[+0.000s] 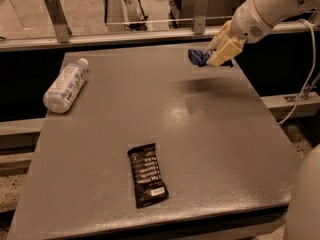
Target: Move rxbar blueberry near blue plastic bottle
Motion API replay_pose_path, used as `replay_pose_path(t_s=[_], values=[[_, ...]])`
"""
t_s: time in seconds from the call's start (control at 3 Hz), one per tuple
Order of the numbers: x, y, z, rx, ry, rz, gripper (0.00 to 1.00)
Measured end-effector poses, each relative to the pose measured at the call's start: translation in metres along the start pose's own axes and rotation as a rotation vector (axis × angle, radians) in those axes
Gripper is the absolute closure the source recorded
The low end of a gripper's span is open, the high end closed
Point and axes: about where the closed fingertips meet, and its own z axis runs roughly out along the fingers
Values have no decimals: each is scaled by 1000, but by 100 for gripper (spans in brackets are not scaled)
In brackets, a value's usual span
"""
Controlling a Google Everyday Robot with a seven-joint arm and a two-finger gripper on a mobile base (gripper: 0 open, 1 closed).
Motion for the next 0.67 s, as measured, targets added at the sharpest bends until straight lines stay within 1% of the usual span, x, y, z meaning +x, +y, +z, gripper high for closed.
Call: replay_pose_path(t_s=[0.33,0.67], values=[[0,0,0,0,0,0,100],[-4,-1,15,-21,-15,-4,100]])
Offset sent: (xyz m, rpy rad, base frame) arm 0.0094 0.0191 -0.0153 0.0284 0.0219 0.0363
